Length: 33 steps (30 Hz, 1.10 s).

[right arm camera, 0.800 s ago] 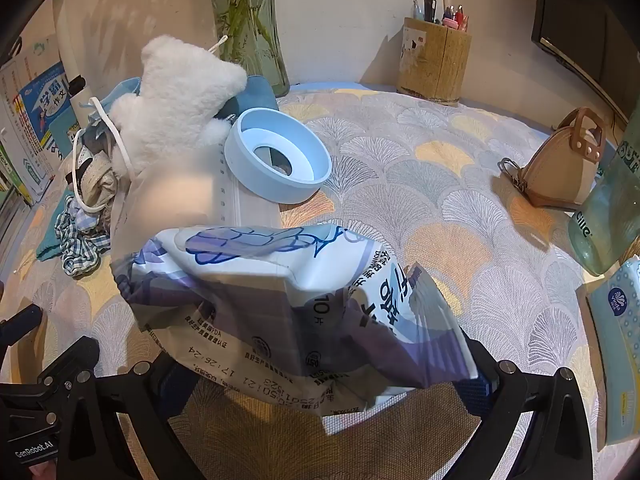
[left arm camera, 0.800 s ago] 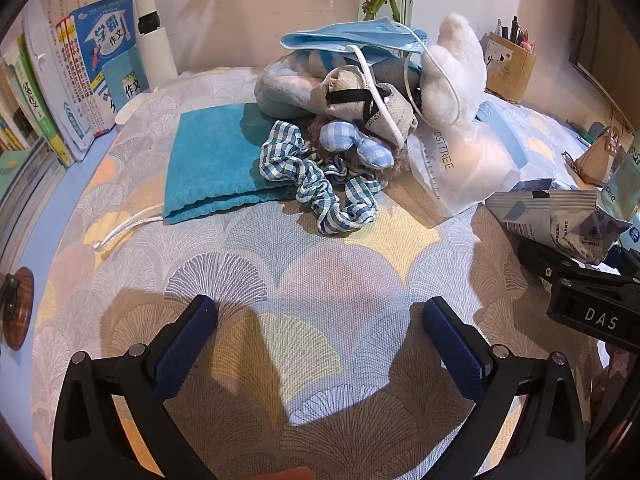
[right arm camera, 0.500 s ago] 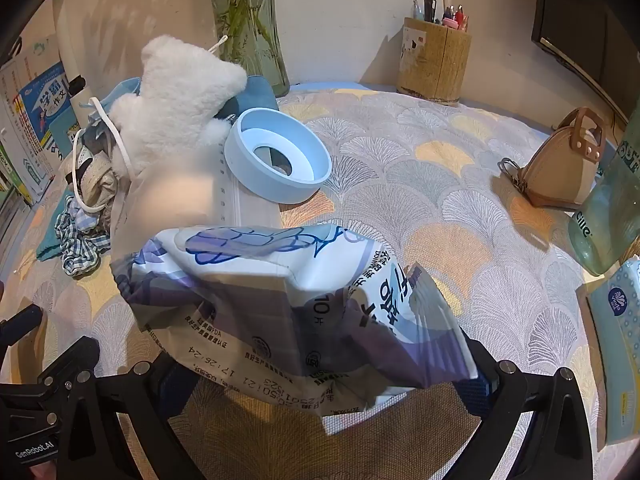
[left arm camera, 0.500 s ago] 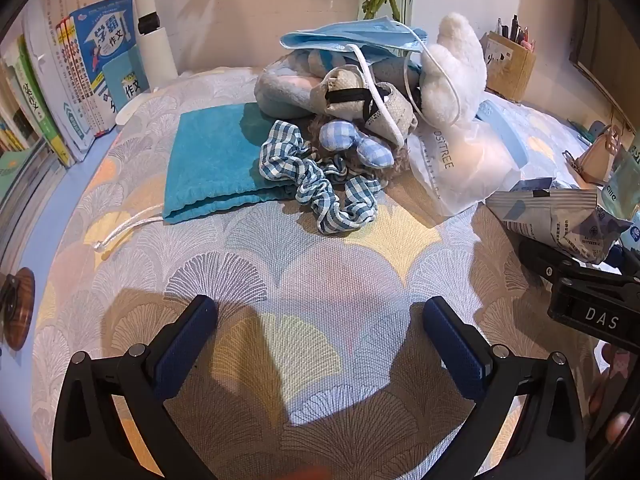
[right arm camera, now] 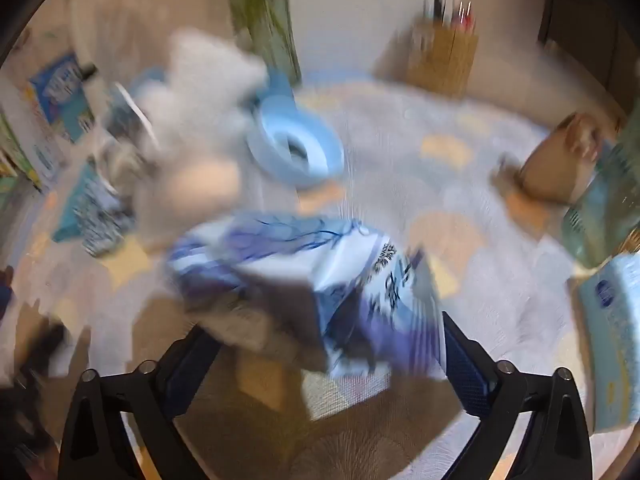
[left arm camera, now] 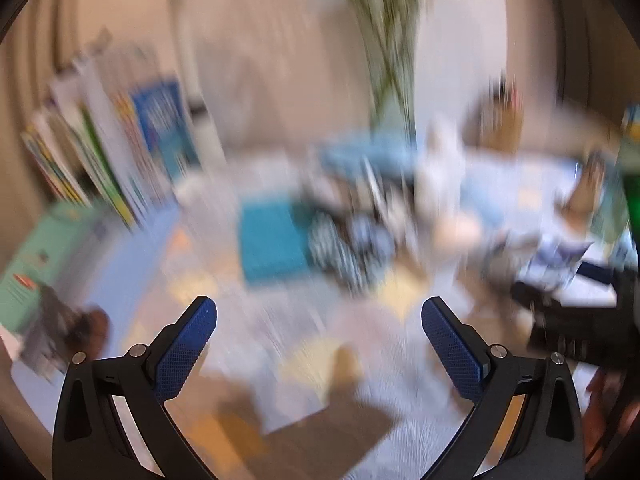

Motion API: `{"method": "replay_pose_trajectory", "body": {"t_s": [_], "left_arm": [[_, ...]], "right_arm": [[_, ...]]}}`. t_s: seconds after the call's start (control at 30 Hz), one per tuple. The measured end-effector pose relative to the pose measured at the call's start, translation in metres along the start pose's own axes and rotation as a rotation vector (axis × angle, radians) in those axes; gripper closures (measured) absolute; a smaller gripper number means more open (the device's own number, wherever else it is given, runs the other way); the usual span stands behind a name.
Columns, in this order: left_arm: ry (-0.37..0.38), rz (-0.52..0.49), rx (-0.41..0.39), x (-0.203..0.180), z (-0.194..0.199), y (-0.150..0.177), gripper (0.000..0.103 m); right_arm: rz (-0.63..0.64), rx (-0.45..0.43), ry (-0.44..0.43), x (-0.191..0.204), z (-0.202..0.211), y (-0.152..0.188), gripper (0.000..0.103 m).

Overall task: Organize soft objects
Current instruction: 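Lower the white-purple snack bag onto the bed and open the right gripper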

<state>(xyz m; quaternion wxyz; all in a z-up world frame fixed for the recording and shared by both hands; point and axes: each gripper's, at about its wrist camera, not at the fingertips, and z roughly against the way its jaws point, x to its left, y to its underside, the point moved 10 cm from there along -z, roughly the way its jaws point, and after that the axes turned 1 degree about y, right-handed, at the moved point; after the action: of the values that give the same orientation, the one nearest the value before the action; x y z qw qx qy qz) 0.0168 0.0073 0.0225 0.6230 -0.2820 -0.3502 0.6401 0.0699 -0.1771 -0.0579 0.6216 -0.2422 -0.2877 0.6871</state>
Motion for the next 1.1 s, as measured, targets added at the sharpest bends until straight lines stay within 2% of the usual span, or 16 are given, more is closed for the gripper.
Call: {"method": "replay_pose_trajectory", "body": {"t_s": [0.07, 0.1, 0.13, 0.17, 0.27, 0.33, 0.4, 0.47, 0.53, 0.7, 0.87, 1.1], "left_arm": [[-0.007, 0.02, -0.121, 0.011, 0.021, -0.023, 0.001], [-0.02, 0.016, -0.144, 0.015, 0.021, -0.032, 0.001], [-0.028, -0.002, -0.15, 0.017, 0.018, -0.035, 0.001], [-0.031, -0.035, -0.121, 0.016, 0.006, -0.033, 0.001], [-0.026, -0.011, -0.061, 0.022, -0.026, -0.015, 0.001], [0.036, 0.019, -0.075, 0.017, -0.028, 0.001, 0.001], [0.057, 0.029, -0.087, 0.011, -0.031, 0.015, 0.001], [0.053, 0.01, -0.074, 0.005, -0.032, 0.017, 0.001], [0.046, 0.009, -0.107, 0.005, -0.027, 0.016, 0.001], [0.058, 0.04, -0.093, 0.011, -0.032, 0.016, 0.001], [0.074, 0.091, -0.065, 0.019, -0.038, 0.02, 0.001], [0.076, 0.075, -0.071, 0.016, -0.036, 0.02, 0.001]], "right_arm": [[-0.011, -0.159, -0.03, 0.004, 0.033, -0.017, 0.0], [-0.022, -0.239, -0.026, 0.004, 0.049, -0.025, 0.0], [-0.024, -0.278, -0.015, 0.005, 0.057, -0.03, 0.0], [-0.013, -0.289, -0.01, 0.009, 0.059, -0.034, 0.0], [0.021, -0.268, -0.049, 0.015, 0.052, -0.035, 0.0], [-0.038, -0.285, -0.061, 0.006, 0.057, -0.031, 0.0], [-0.089, -0.259, -0.101, -0.001, 0.053, -0.027, 0.0], [-0.104, -0.211, -0.084, -0.004, 0.041, -0.016, 0.0], [-0.126, -0.137, -0.068, -0.009, 0.027, -0.006, 0.0], [-0.116, -0.099, -0.021, -0.01, 0.018, -0.002, 0.0], [-0.098, -0.098, 0.013, -0.01, 0.016, 0.0, 0.0], [-0.071, -0.14, 0.043, -0.007, 0.024, -0.001, 0.0]]}}
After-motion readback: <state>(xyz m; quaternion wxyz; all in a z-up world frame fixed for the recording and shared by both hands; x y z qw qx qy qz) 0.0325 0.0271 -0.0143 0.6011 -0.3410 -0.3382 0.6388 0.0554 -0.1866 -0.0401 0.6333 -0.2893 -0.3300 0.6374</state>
